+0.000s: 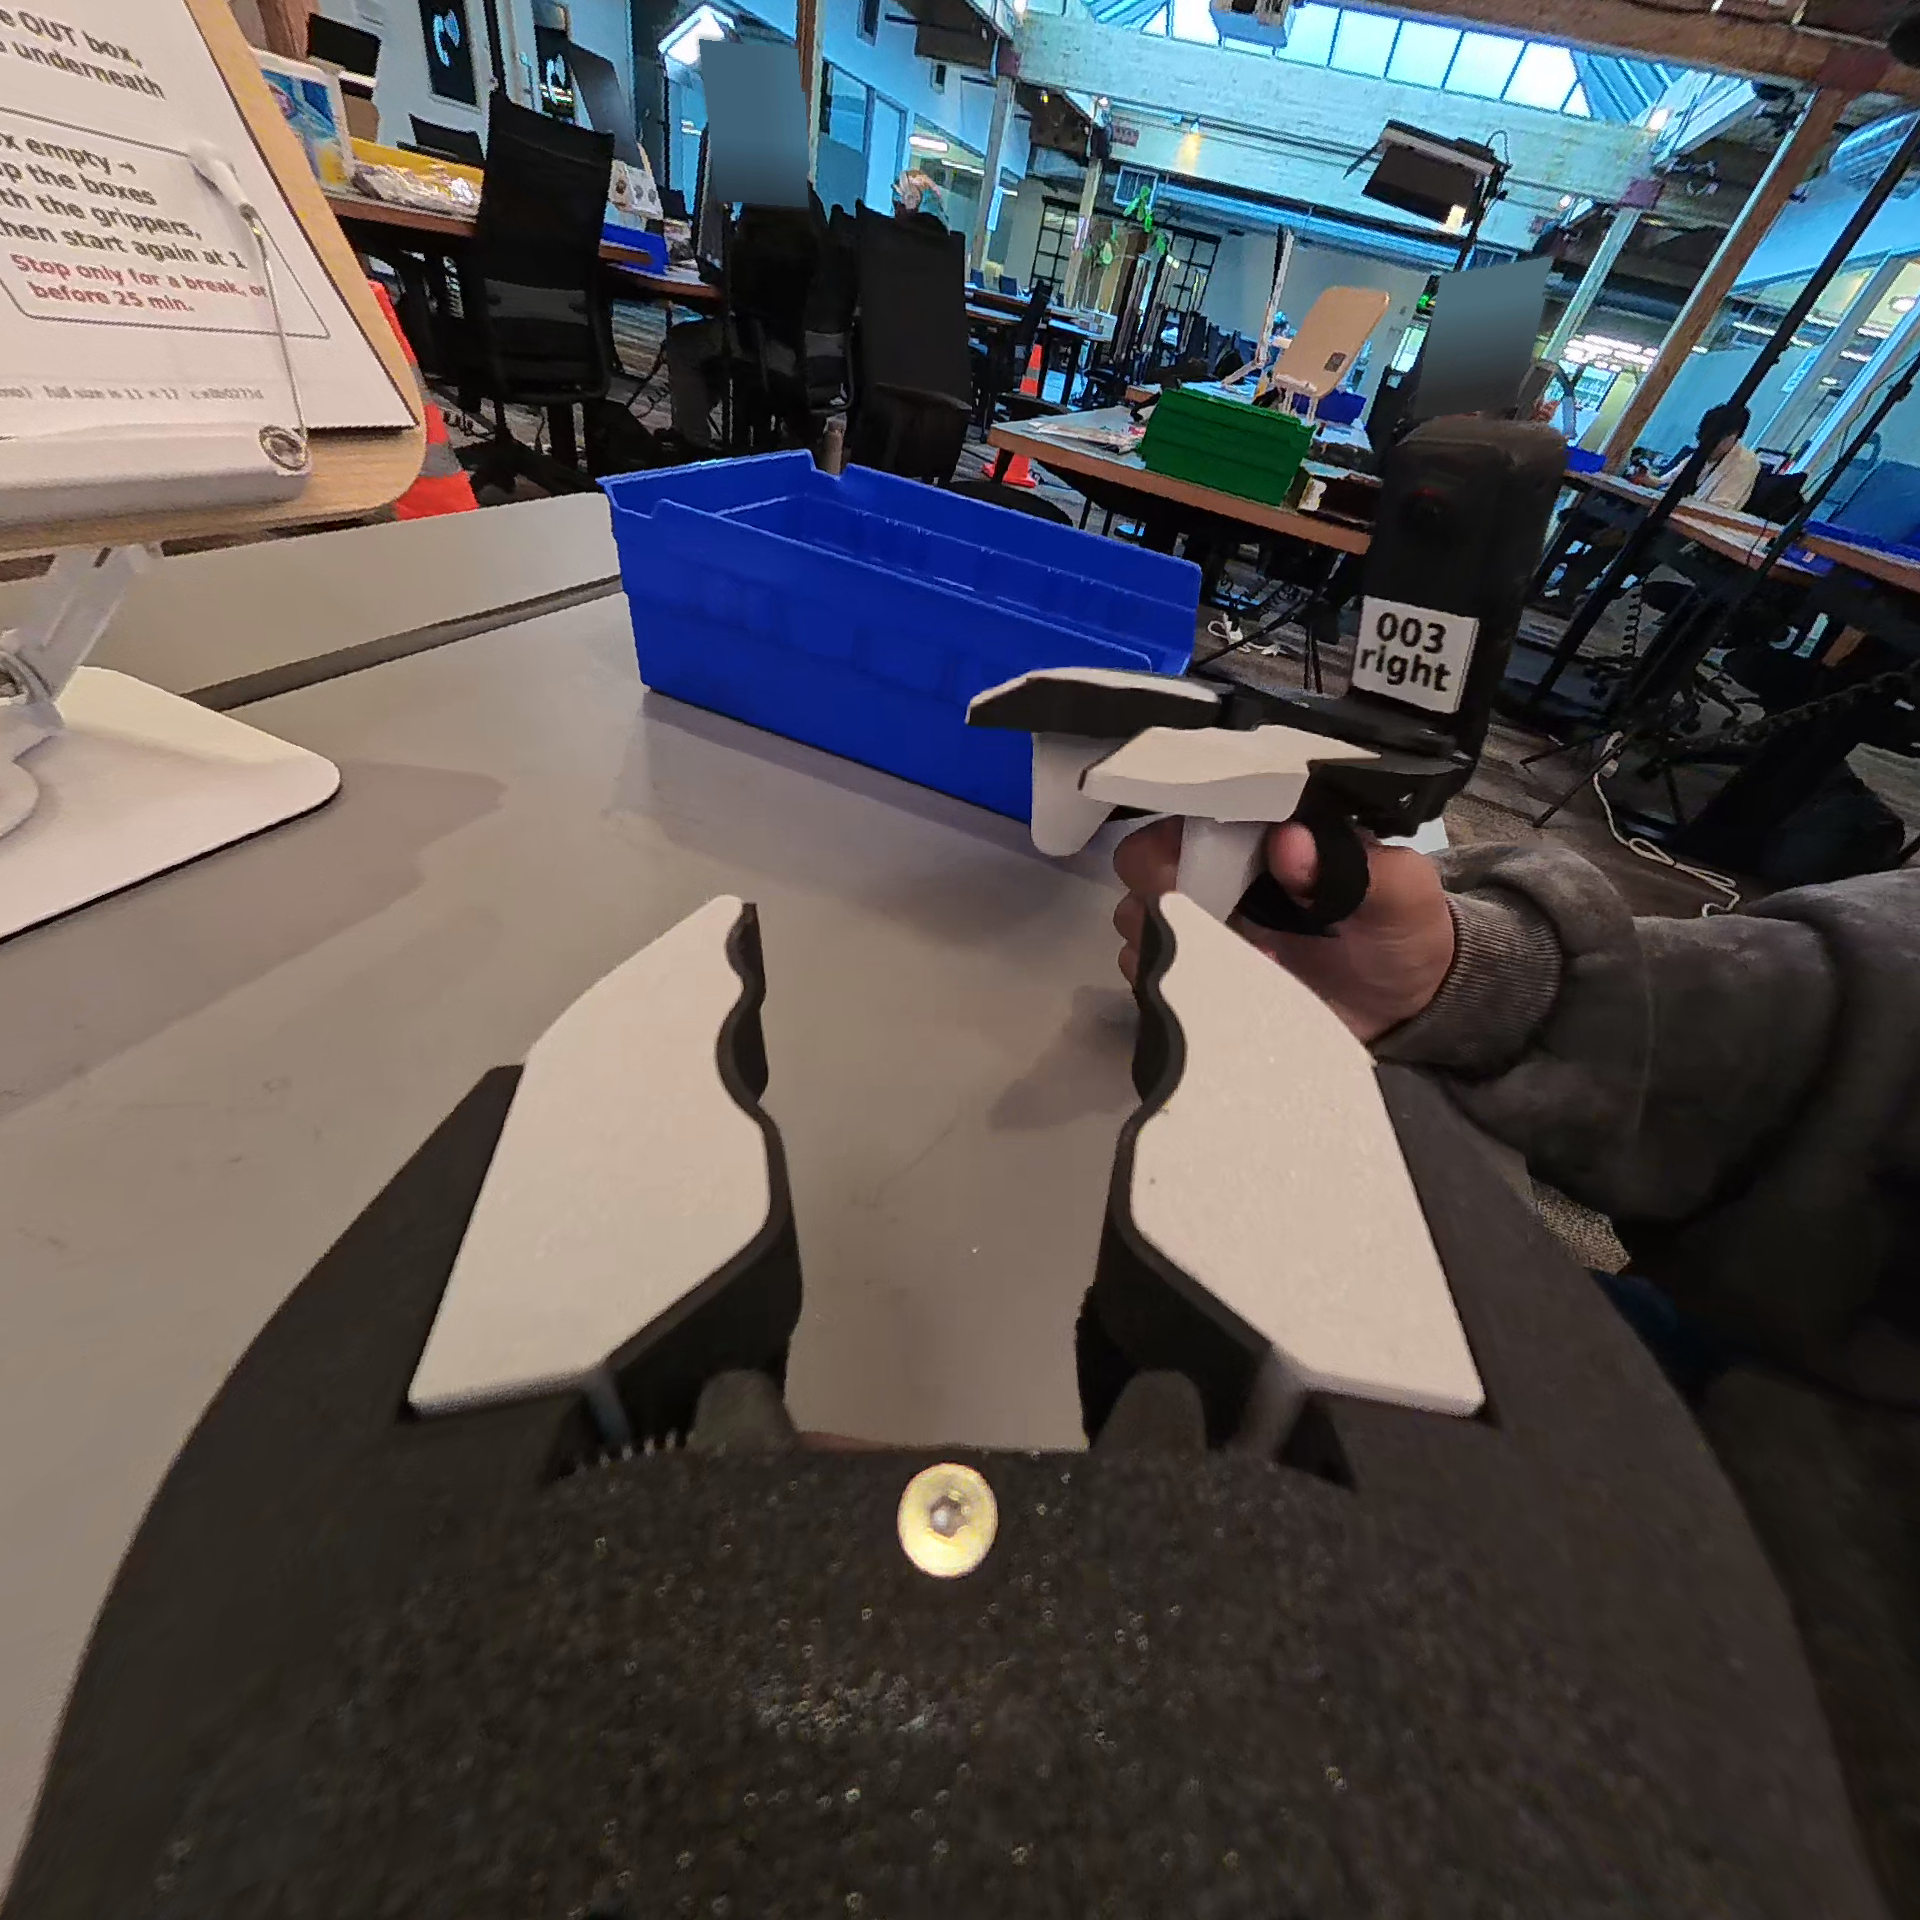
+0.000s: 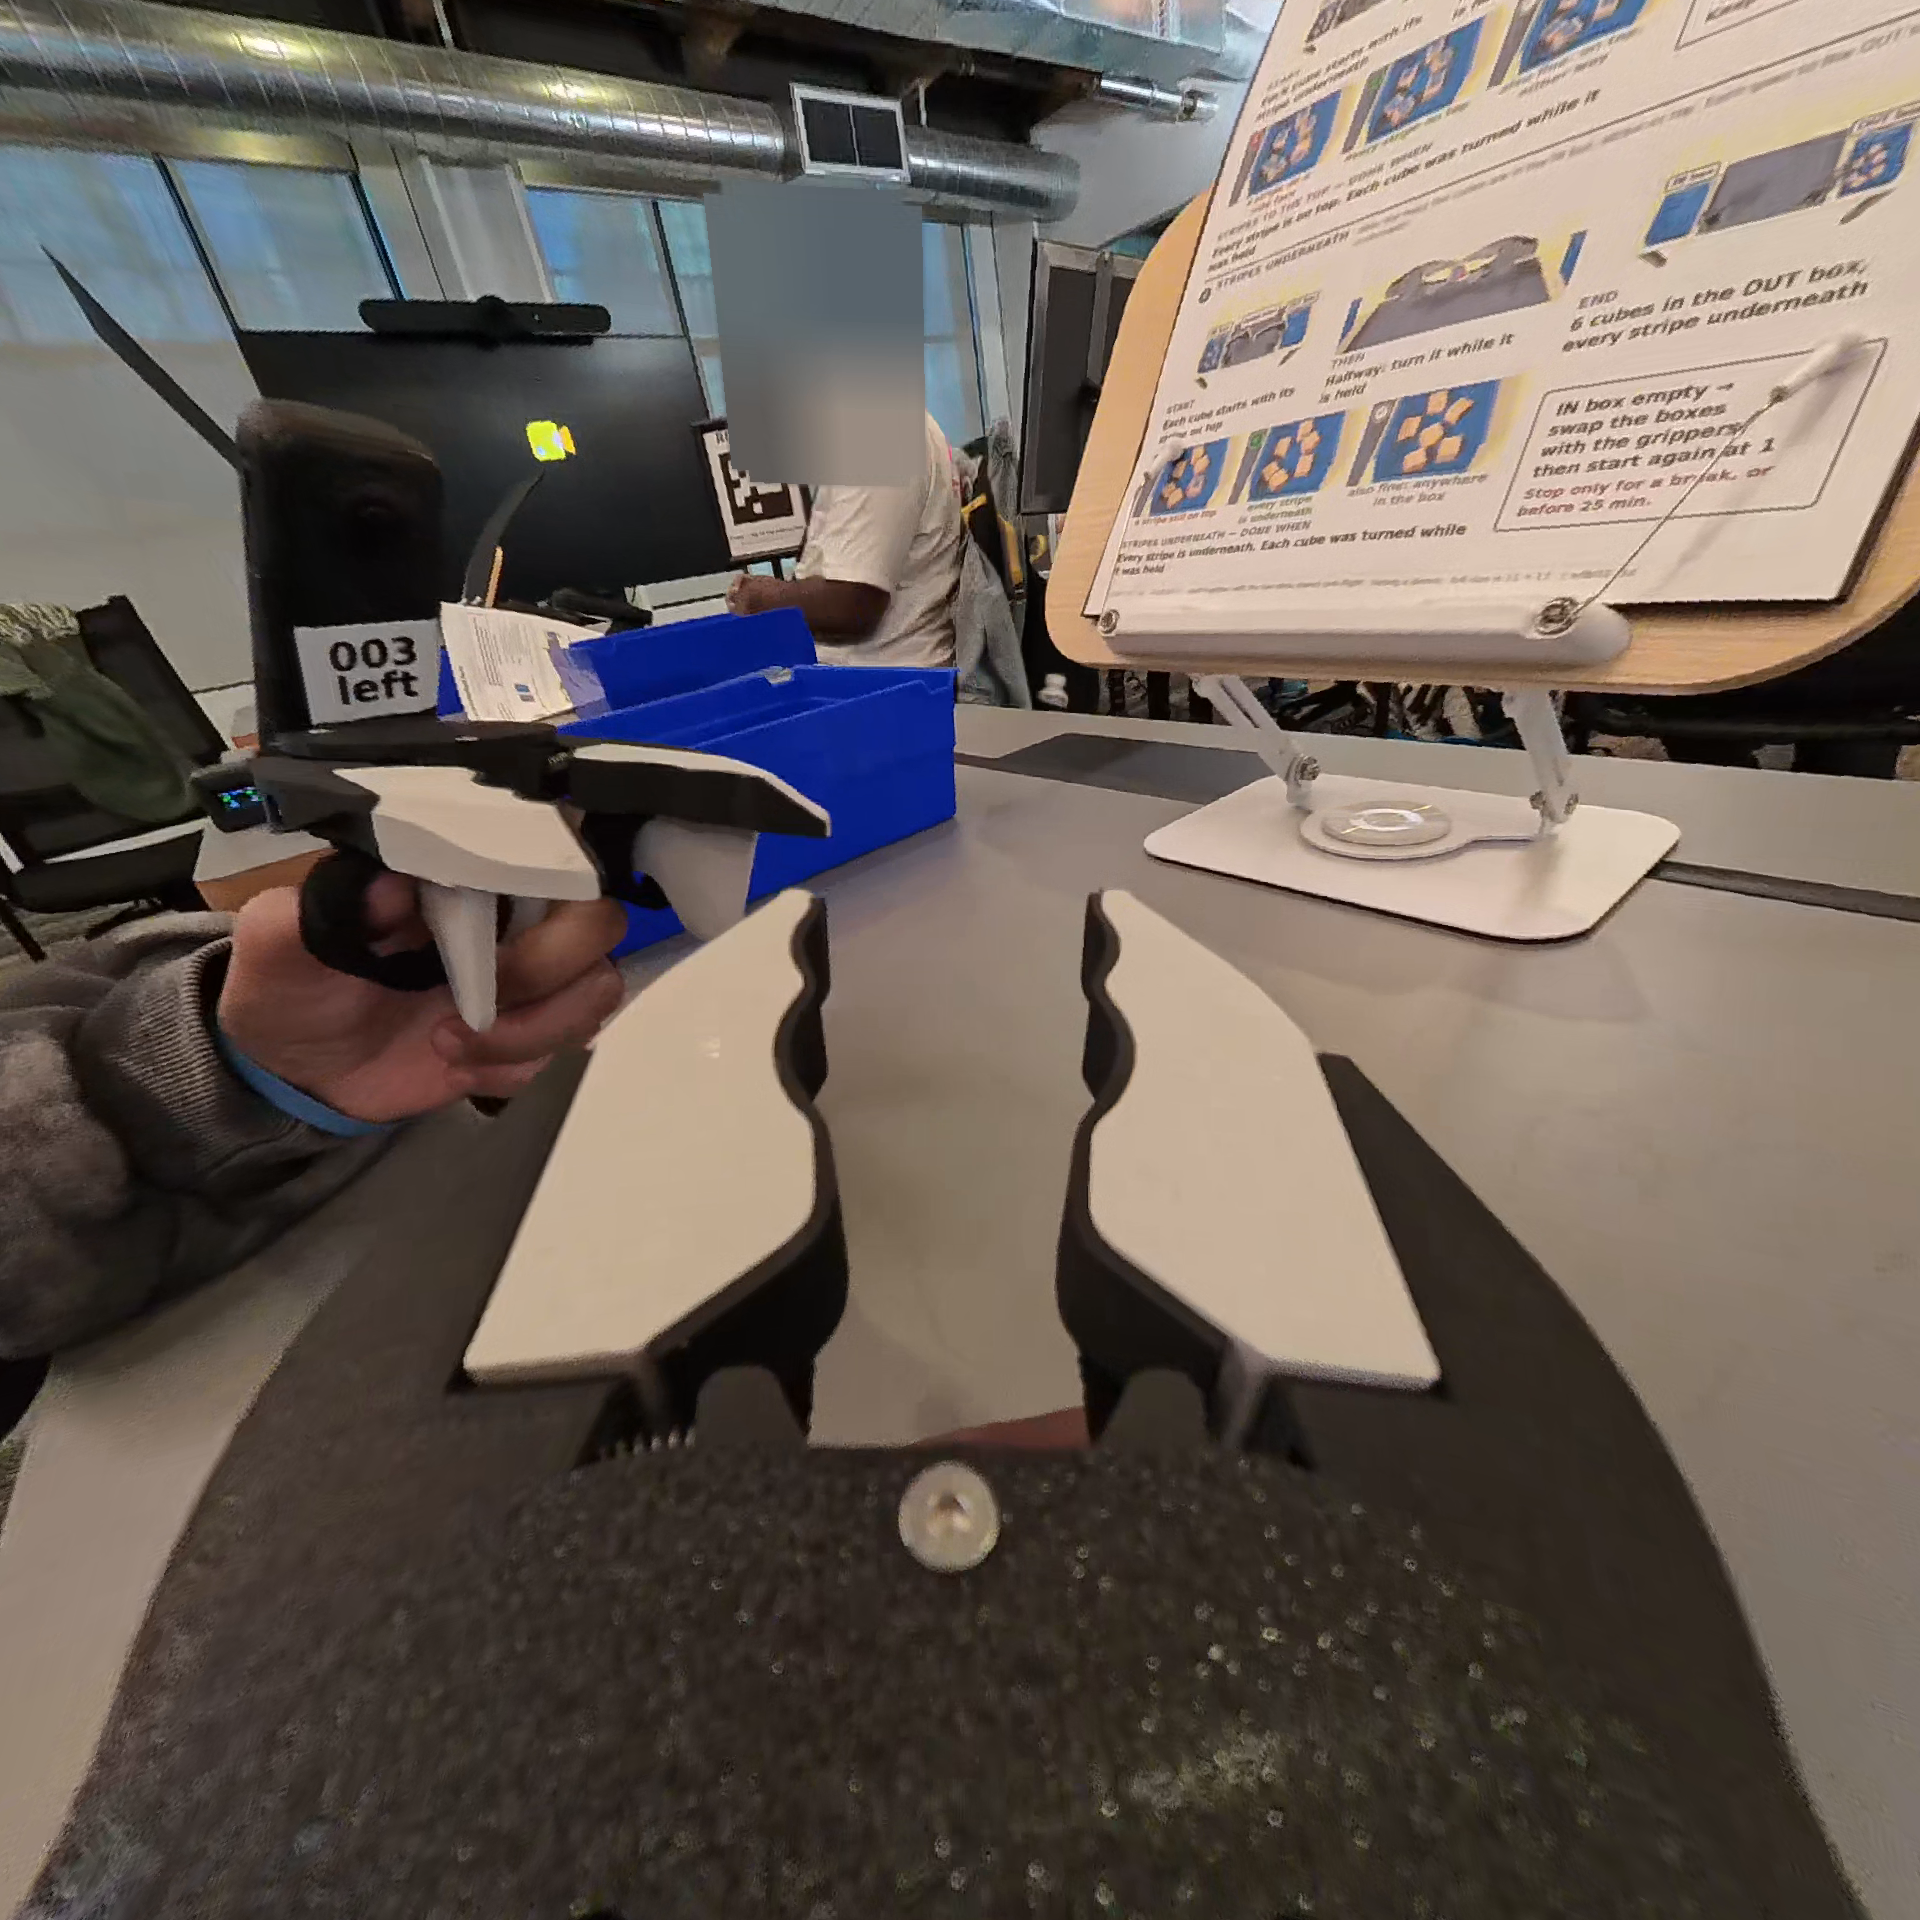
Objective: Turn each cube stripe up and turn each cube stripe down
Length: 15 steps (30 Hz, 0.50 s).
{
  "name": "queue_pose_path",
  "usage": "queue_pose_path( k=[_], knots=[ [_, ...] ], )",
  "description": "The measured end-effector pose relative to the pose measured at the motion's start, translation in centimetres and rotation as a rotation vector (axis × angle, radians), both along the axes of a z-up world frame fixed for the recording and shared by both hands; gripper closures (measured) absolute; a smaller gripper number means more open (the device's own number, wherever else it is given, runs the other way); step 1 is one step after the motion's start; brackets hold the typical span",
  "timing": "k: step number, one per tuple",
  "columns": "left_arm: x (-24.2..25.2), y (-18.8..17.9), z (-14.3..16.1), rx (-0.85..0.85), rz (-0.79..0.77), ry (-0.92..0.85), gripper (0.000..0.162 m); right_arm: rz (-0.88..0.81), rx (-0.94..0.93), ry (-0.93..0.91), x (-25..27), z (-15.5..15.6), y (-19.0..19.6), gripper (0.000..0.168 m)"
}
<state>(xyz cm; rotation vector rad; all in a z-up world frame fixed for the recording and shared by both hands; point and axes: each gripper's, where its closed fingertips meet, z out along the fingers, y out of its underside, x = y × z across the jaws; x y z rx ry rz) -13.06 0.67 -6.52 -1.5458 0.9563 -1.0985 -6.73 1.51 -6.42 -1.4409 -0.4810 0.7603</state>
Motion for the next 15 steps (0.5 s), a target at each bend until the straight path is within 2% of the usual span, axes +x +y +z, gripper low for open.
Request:
queue_pose_path(
  k=[6, 9, 11, 13, 15],
  knots=[
    [0.1, -0.4, -0.7, -0.012, 0.004, 0.047, 0.094, 0.001, 0.044, -0.060, -0.7, -0.1, -0.6, 0.125],
    [-1.4, -0.6, 0.3, -0.011, 0.048, 0.102, 0.093, 0.012, 0.038, -0.060, -0.8, -0.2, -0.6, 0.126],
    [-3.7, -0.7, 1.7, -0.018, 0.078, 0.140, 0.089, 0.014, 0.032, -0.052, -0.8, -0.2, -0.6, 0.126],
    [-7.9, 0.4, 3.4, -0.027, 0.179, 0.173, 0.093, 0.023, 0.024, -0.043, -0.8, -0.2, -0.7, 0.126],
    [-13.0, 2.2, 3.3, -0.099, 0.268, 0.314, 0.090, 0.031, 0.020, -0.041, -1.0, -0.2, -0.7, 0.126]
  ],
)
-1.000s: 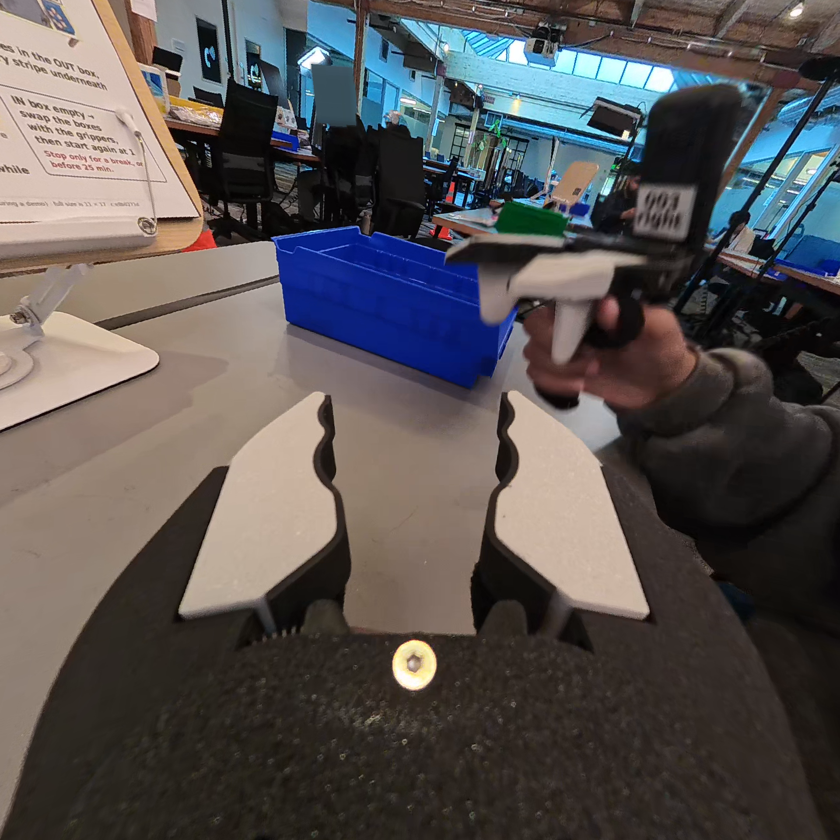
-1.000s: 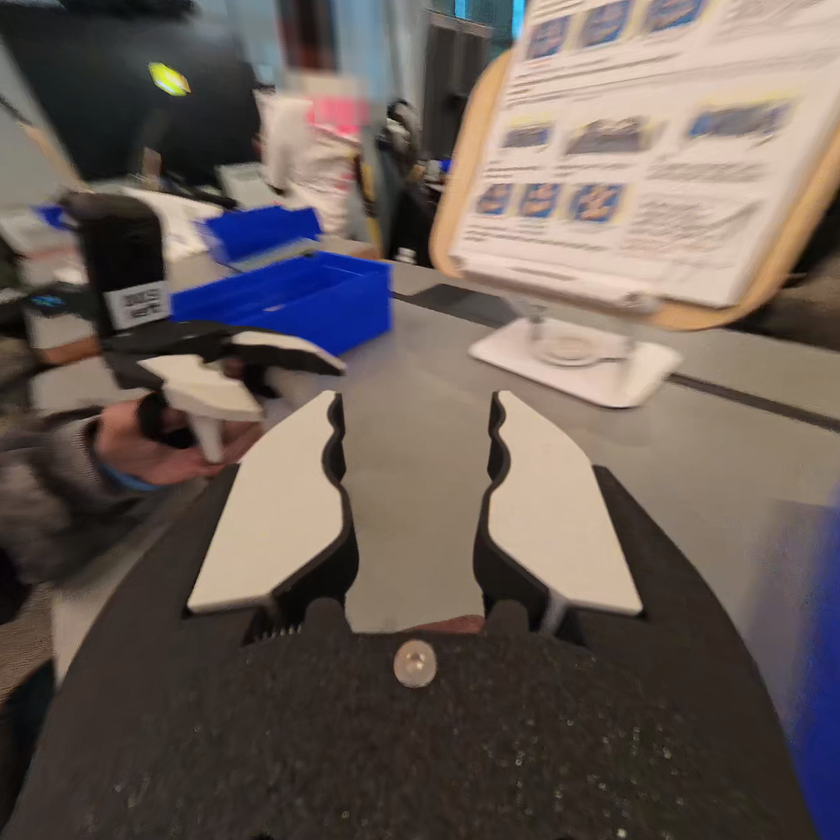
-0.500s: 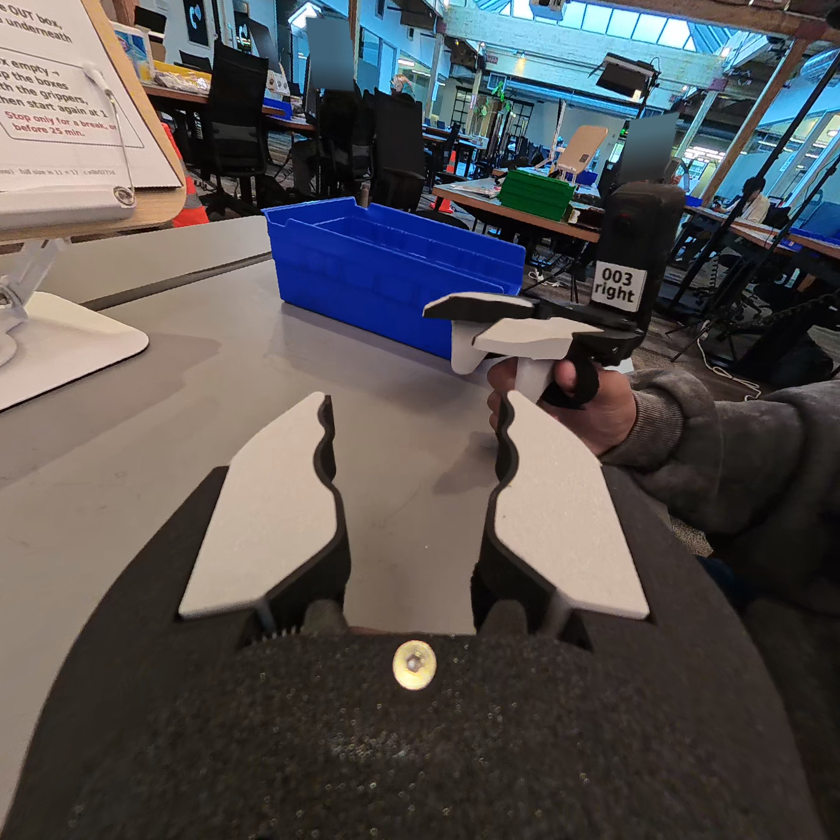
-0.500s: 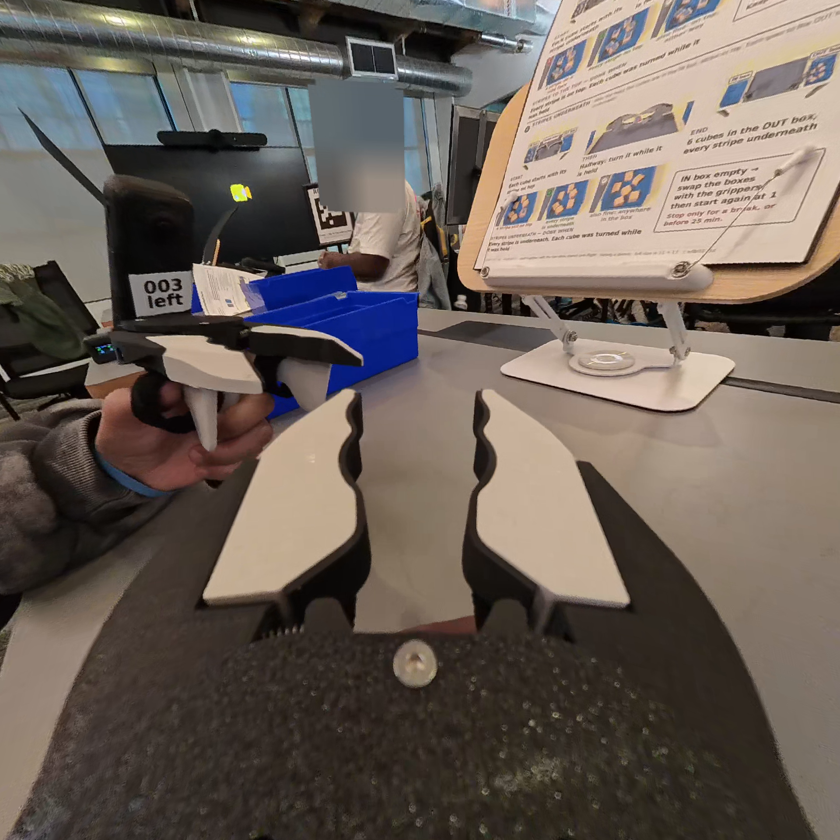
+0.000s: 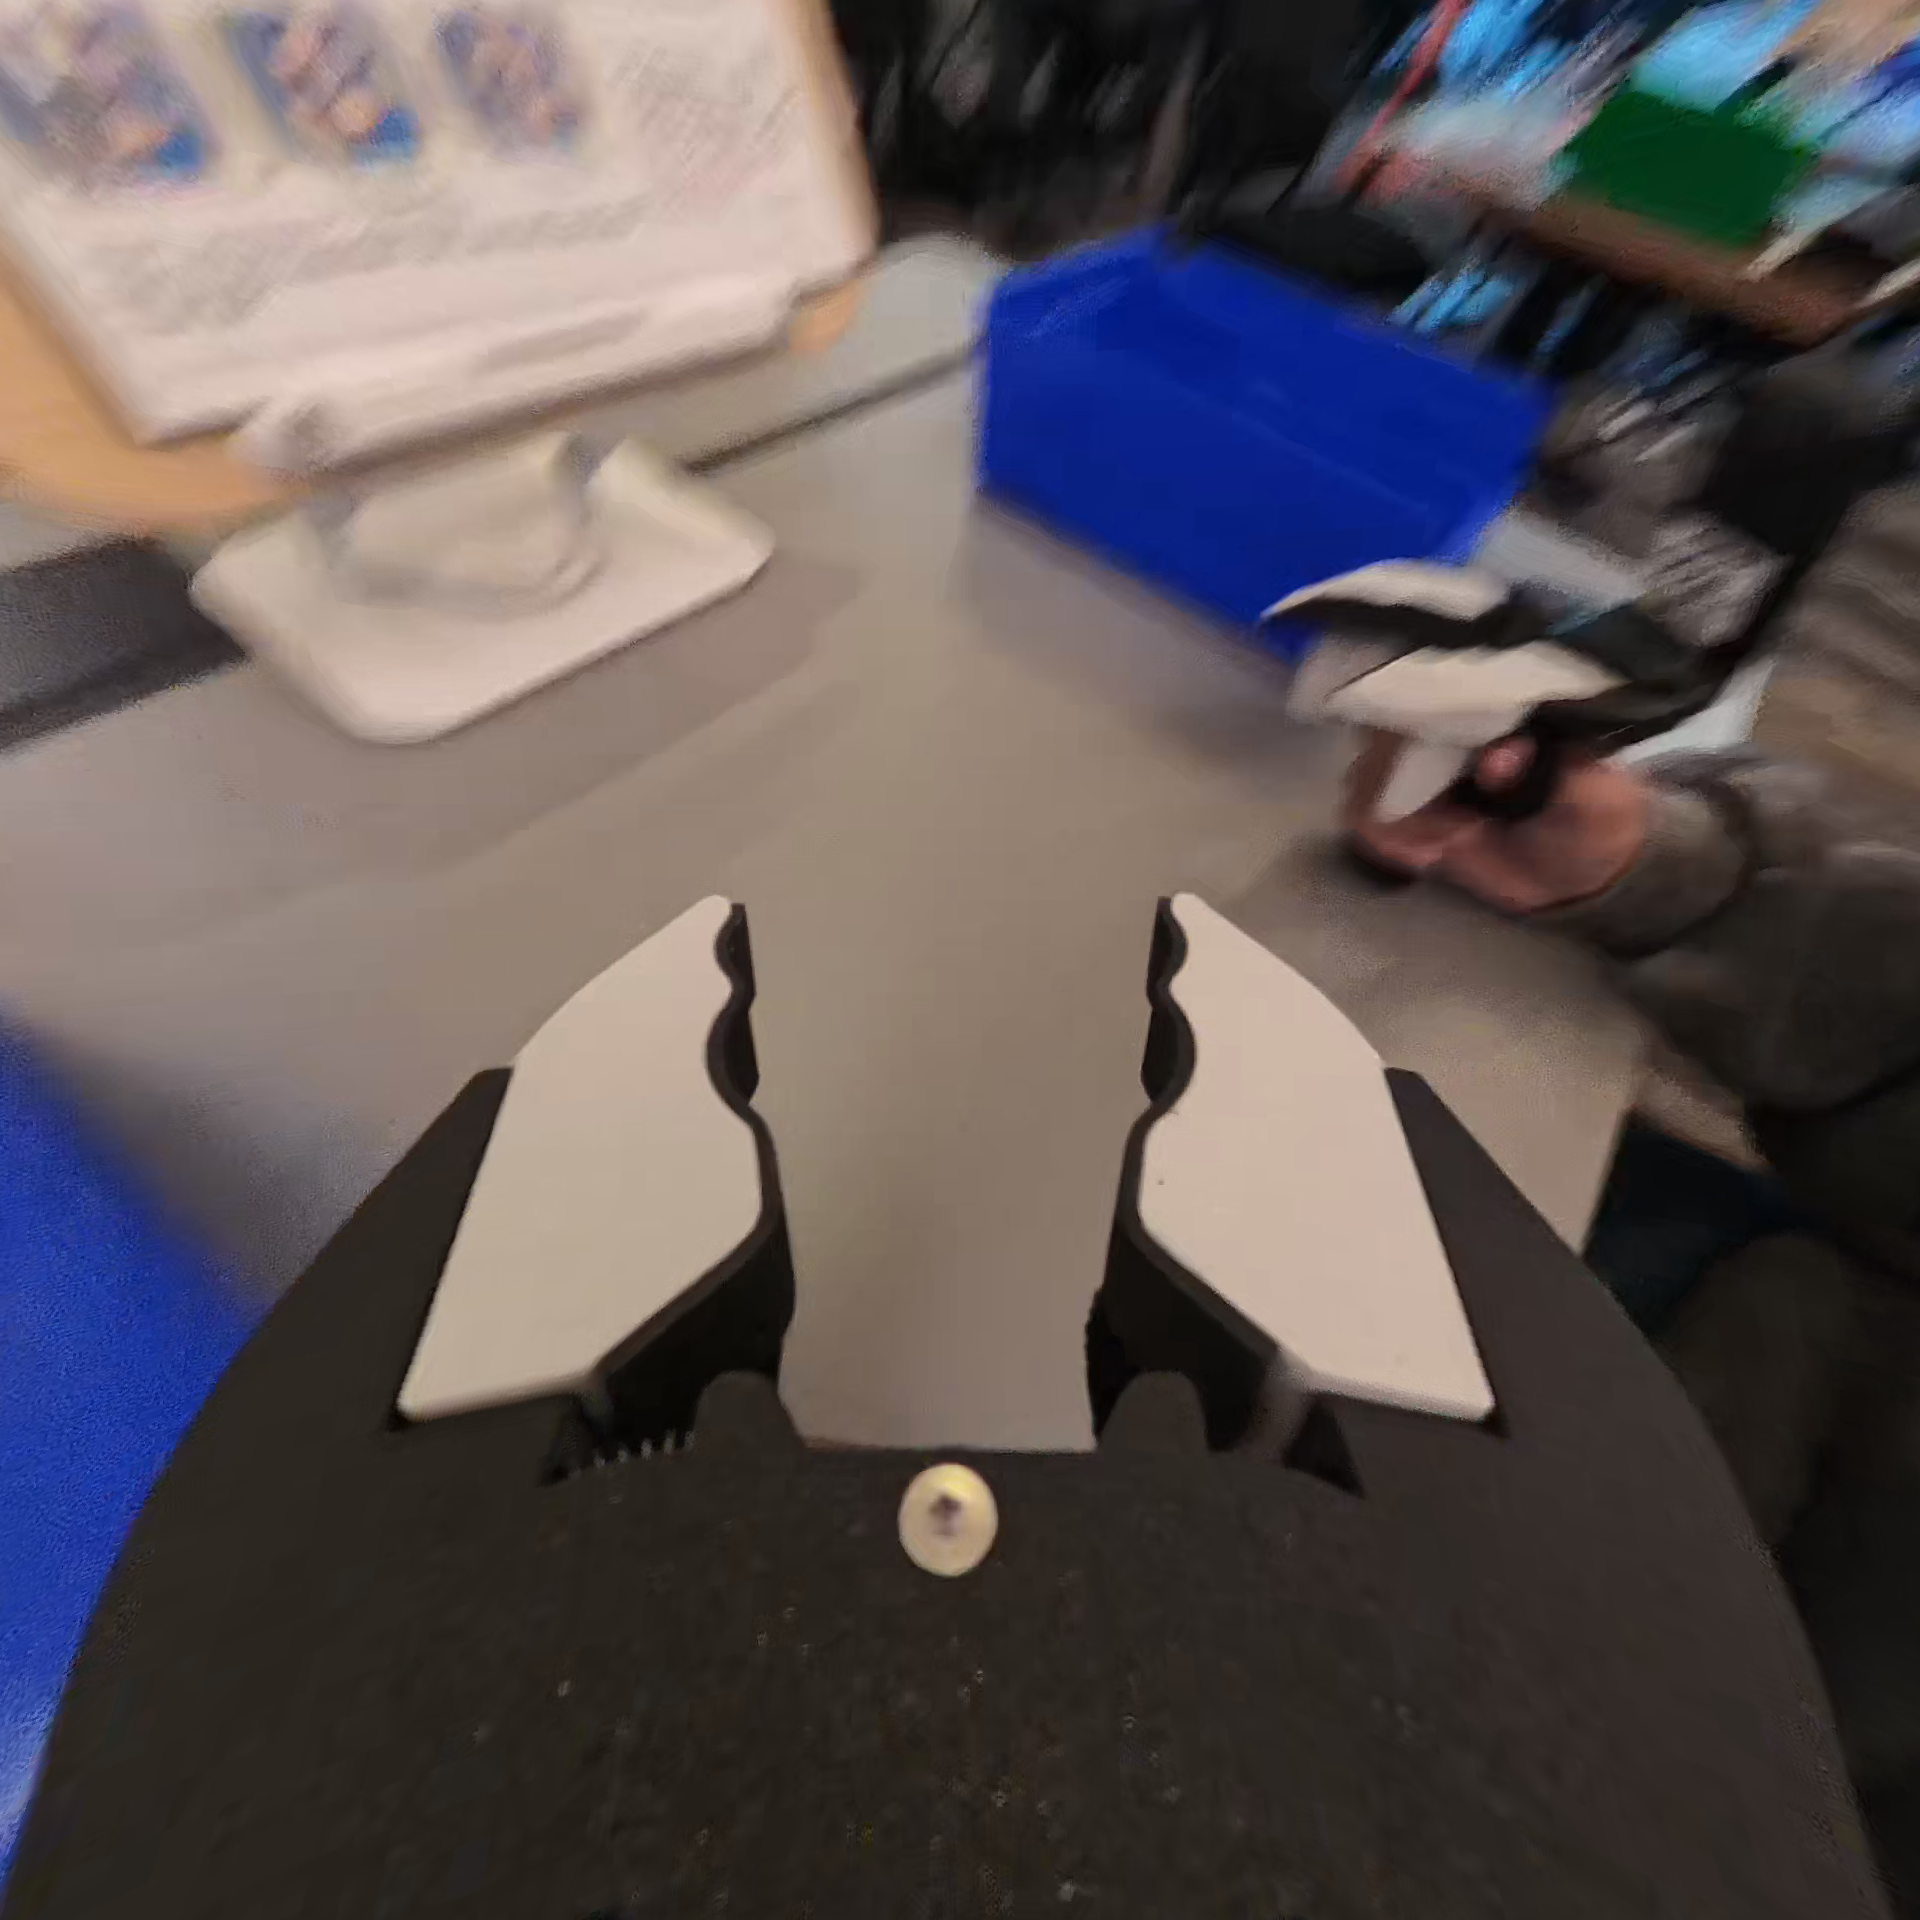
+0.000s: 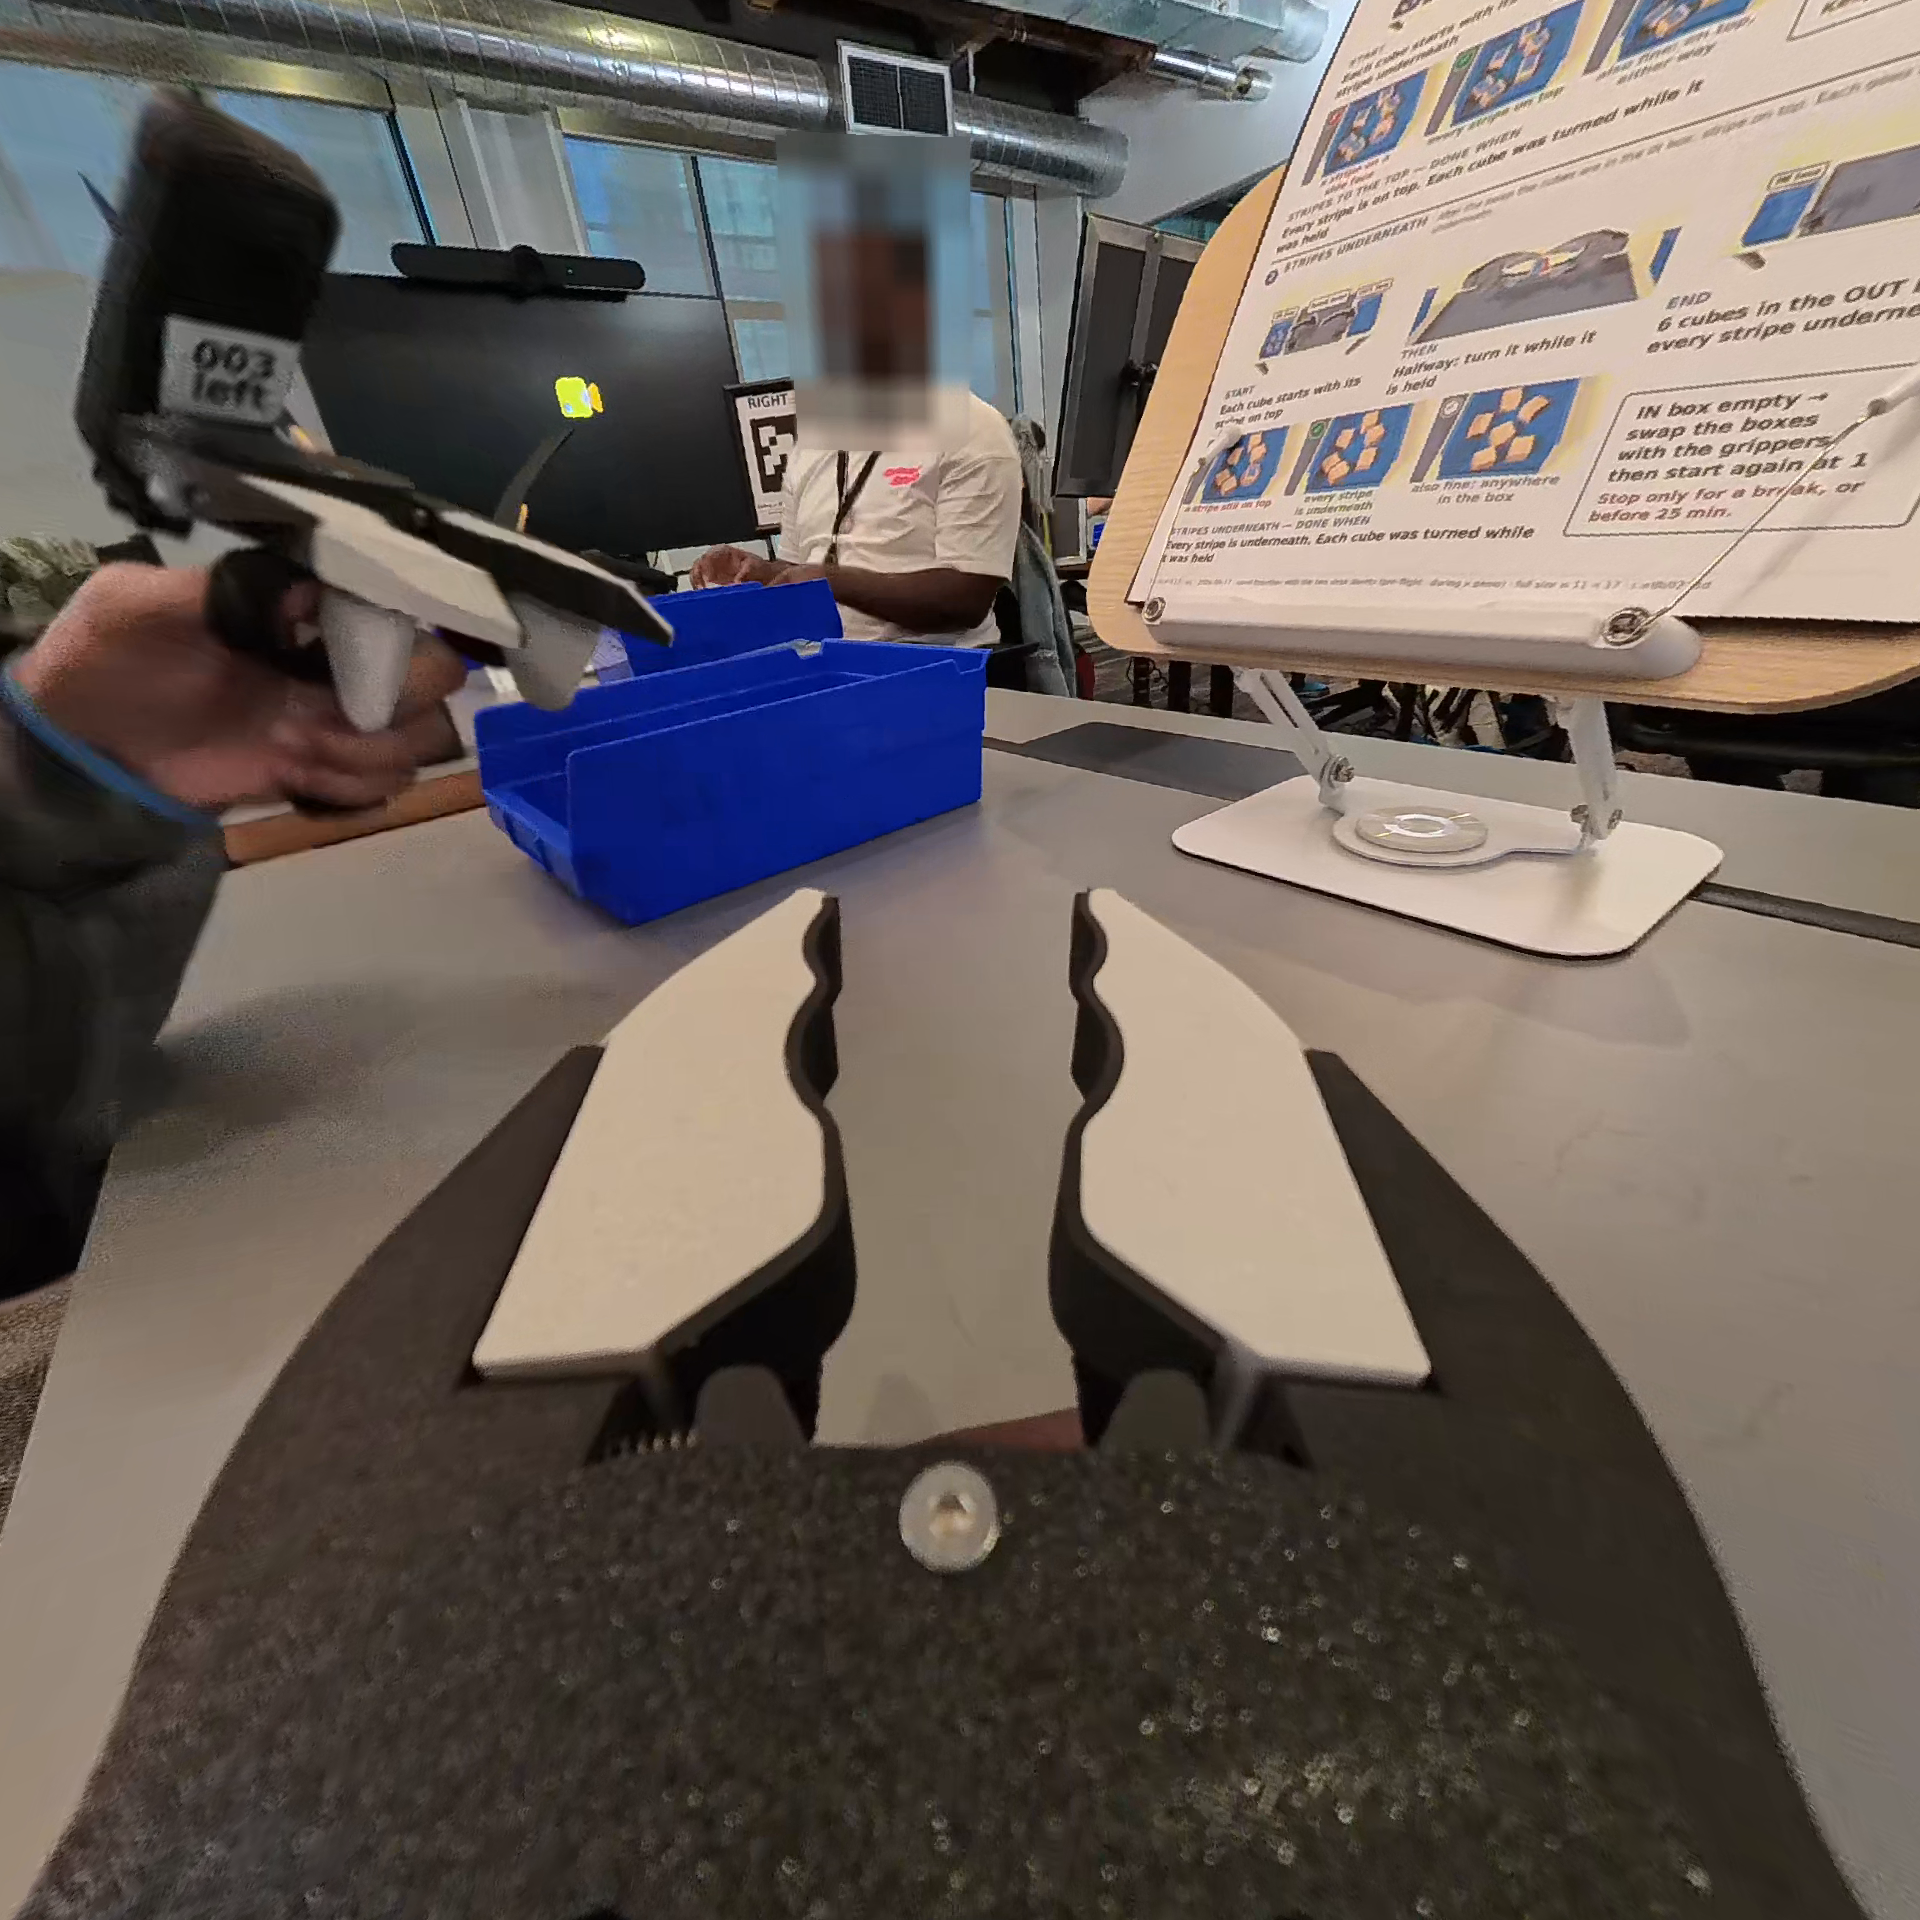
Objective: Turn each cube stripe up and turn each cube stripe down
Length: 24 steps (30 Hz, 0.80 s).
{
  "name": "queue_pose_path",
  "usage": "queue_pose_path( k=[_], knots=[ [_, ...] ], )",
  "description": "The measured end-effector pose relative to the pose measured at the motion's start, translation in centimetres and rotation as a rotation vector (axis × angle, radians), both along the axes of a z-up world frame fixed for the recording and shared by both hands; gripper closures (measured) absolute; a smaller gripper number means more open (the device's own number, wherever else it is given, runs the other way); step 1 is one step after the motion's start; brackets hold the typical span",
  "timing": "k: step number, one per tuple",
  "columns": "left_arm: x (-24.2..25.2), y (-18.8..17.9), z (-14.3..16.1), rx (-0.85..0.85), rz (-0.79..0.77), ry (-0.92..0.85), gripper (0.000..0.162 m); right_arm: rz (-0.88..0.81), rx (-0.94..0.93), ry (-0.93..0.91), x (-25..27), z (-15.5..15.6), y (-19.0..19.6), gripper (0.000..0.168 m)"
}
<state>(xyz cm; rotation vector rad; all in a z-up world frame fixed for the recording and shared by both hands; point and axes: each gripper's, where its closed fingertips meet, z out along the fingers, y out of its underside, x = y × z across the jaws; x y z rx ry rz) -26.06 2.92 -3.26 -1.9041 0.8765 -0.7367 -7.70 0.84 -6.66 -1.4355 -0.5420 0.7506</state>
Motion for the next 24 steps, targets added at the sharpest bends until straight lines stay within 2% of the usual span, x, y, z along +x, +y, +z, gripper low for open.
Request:
queue_pose_path(
  k=[1, 5, 7, 11, 14, 17, 24],
  knots=[
    [-3.2, 1.5, -0.5, -0.044, 0.079, 0.094, 0.086, 0.004, -0.002, -0.003, -0.1, 0.0, 0.0, 0.126],
    [-16.2, 8.1, -2.7, -0.173, 0.406, 0.399, 0.088, 0.015, 0.005, -0.021, -0.5, -0.2, 0.0, 0.126],
    [-20.7, 10.8, -4.1, -0.204, 0.485, 0.565, 0.087, 0.019, 0.006, -0.031, -0.7, -0.3, 0.0, 0.127],
    [-21.7, 14.7, -6.1, -0.229, 0.392, 0.681, 0.088, 0.020, 0.005, -0.039, -0.8, -0.4, 0.0, 0.127],
    [-22.3, 17.4, -7.8, -0.206, 0.321, 0.839, 0.089, 0.018, 0.004, -0.036, -0.7, -0.4, 0.0, 0.127],
    [-24.1, 19.4, -10.2, -0.287, 0.295, 0.962, 0.089, 0.017, 0.002, -0.035, -0.6, -0.4, 0.0, 0.128],
    [-25.8, 22.9, -13.0, -0.363, 0.257, 0.959, 0.088, 0.032, -0.007, -0.045, -1.0, -0.7, 0.1, 0.127]
  ],
)
